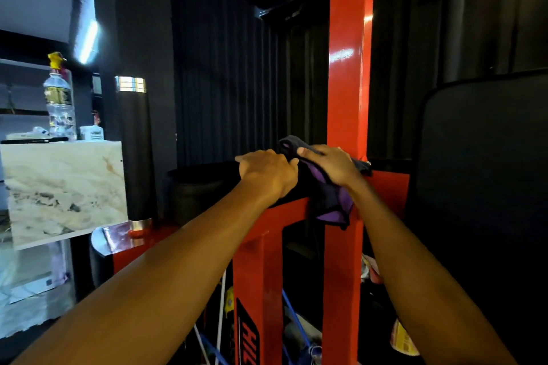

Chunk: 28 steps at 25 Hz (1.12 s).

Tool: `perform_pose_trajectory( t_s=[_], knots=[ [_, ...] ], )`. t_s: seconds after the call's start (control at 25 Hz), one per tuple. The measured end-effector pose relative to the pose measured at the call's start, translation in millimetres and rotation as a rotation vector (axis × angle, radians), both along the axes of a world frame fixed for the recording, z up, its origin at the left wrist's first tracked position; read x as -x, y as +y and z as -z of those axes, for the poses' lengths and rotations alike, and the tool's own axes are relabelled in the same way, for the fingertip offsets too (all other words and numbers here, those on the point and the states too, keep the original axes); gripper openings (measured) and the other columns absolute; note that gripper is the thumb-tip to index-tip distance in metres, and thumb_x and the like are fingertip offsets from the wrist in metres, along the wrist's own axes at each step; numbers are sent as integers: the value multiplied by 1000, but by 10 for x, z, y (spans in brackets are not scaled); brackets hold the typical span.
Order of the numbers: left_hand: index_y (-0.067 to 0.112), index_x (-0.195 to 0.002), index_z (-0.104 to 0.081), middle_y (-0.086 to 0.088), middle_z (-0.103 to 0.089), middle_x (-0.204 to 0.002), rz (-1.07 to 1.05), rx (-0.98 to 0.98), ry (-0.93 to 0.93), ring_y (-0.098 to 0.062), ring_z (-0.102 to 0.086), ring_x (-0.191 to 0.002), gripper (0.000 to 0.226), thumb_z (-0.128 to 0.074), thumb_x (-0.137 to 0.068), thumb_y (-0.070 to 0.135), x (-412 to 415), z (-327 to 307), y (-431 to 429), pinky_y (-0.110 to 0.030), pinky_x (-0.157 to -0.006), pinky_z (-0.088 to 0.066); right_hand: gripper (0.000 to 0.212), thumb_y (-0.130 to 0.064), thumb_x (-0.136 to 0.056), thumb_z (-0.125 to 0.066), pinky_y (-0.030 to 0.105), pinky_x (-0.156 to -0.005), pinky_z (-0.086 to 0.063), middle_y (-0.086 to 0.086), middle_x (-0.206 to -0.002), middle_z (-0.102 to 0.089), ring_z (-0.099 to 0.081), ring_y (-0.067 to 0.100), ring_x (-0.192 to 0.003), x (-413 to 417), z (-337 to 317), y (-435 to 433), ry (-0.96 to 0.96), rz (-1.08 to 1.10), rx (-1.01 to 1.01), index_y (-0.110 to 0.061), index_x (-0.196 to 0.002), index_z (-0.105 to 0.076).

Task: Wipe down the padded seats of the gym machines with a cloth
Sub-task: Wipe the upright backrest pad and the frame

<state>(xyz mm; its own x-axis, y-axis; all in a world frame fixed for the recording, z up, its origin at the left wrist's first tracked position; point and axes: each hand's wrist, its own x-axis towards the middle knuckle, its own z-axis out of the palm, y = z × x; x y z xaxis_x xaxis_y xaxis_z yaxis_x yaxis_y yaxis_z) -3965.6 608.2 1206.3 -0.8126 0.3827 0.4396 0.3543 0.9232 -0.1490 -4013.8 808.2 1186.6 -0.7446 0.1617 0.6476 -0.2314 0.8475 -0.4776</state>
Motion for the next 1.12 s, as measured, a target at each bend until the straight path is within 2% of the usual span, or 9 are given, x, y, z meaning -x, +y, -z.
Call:
perform_pose_trajectory(
  t_s=[0.12, 0.32, 0.48, 0.64, 0.8, 0.92, 0.96, 1.04, 1.12],
  knots=[
    [5, -141, -53, -22, -51, -144, -4, 12, -10, -42, -50, -130, 68, -13, -109, 49, 61, 11, 106, -60, -111, -36, 52, -59, -93, -64, 38, -85, -53, 14, -108, -75, -68, 24, -92, 144, -363, 133, -301, -85, 277, -11, -111, -75],
    [6, -150, -42, -23, -45, -150, 15, 7, -20, -44, -44, -136, 63, -13, -110, 44, 67, -7, 153, -64, -116, -27, 57, -69, -76, -72, 44, -100, -52, 8, -113, -75, -69, 30, -105, 420, -583, 124, -559, 7, 162, -25, -113, -75],
    [3, -145, -48, -25, -49, -145, -6, 14, -3, -44, -48, -133, 61, -12, -111, 40, 52, -4, 143, -64, -114, -30, 39, -57, -84, -69, 45, -94, -51, 6, -108, -74, -69, 30, -105, 200, -182, 108, -135, -45, 250, -24, -105, -76],
    [7, -144, -49, -25, -52, -142, 35, 47, 26, -45, -49, -131, 51, -17, -112, 31, 9, -2, 144, -66, -112, -32, 29, -55, -87, -63, 45, -76, -46, -1, -83, -64, -61, 24, -83, 118, 462, 122, 442, -61, 205, -27, -80, -62],
    [7, -141, -51, -25, -55, -138, 18, 10, 43, -45, -51, -128, 46, -21, -112, 27, 34, -4, 150, -66, -111, -34, 30, -48, -78, -69, 43, -83, -49, 6, -88, -69, -61, 19, -84, 233, 273, 143, 347, -186, 732, -19, -87, -71],
    [7, -141, -51, -24, -53, -141, 20, 55, 58, -45, -49, -131, 47, -19, -112, 26, 3, 3, 138, -66, -111, -33, 38, -46, -77, -71, 50, -96, -50, 9, -100, -69, -63, 22, -95, 227, 322, -6, 375, -40, 788, -15, -98, -70],
    [6, -142, -51, -24, -52, -142, 26, 66, 60, -45, -48, -132, 48, -19, -112, 27, -12, 9, 142, -67, -111, -32, 40, -43, -82, -73, 52, -106, -42, 10, -118, -67, -59, 25, -114, 177, 403, -139, 387, 27, 731, -16, -111, -68],
    [8, -145, -49, -24, -51, -144, 42, 80, 58, -45, -47, -133, 49, -18, -113, 29, -15, 11, 154, -68, -112, -31, 55, -32, -95, -67, 51, -124, -15, 10, -156, -44, -28, 26, -150, 21, 597, -508, 415, 77, 634, -11, -143, -52],
    [11, -147, -47, -22, -50, -146, 49, 86, 54, -45, -45, -135, 49, -19, -113, 32, 35, 9, 165, -68, -111, -32, 67, -40, -97, -53, 43, -126, 4, 4, -167, -25, -7, 19, -156, -62, 737, -768, 444, -22, 638, -12, -155, -35]
  ],
)
